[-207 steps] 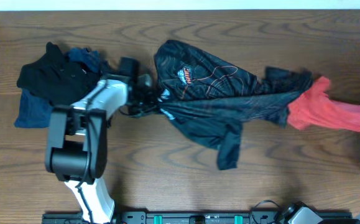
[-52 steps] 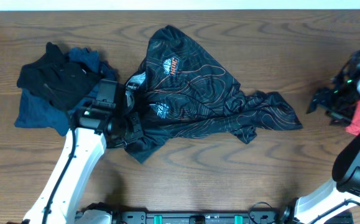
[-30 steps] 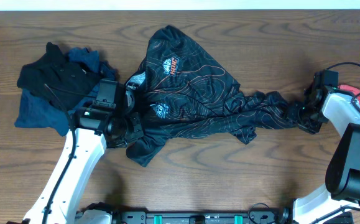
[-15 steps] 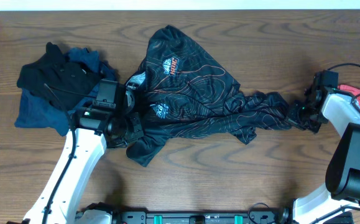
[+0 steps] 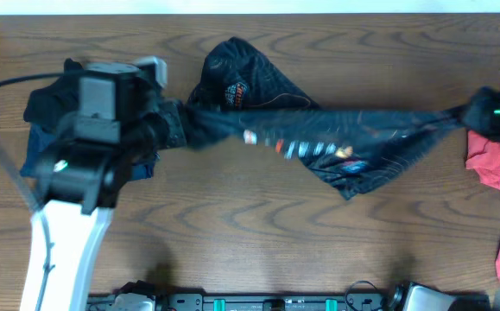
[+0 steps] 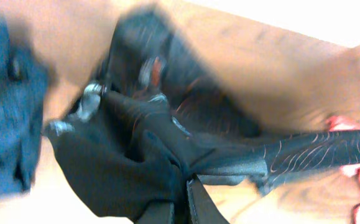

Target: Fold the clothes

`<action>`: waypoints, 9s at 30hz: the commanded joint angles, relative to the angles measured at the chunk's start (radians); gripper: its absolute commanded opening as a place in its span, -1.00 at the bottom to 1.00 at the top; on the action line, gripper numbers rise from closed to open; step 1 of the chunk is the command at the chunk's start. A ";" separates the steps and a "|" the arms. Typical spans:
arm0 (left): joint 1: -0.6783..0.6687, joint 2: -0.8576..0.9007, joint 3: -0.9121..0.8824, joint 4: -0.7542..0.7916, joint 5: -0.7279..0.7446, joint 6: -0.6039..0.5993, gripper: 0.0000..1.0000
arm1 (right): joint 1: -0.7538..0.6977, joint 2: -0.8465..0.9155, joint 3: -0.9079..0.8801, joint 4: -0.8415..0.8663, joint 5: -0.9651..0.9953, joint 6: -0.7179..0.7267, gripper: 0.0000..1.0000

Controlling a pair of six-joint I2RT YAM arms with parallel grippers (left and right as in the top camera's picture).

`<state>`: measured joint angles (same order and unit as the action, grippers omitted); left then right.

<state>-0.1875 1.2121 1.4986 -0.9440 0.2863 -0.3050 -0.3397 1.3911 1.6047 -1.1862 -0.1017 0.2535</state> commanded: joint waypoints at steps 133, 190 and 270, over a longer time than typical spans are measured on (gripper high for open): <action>0.047 0.422 -0.448 0.528 0.173 0.161 -0.87 | -0.130 0.346 -0.416 0.396 0.161 0.026 -0.93; 0.044 0.452 -0.455 0.402 0.148 0.173 0.23 | -0.108 0.425 -0.592 0.672 0.082 0.094 -0.63; -0.329 0.644 -0.456 0.487 -0.067 0.361 0.23 | -0.098 0.425 -0.592 0.489 0.097 -0.004 -0.38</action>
<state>-0.5156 1.8156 1.0531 -0.4606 0.2352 0.0414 -0.4423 1.8034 1.0237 -0.6918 -0.0460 0.2653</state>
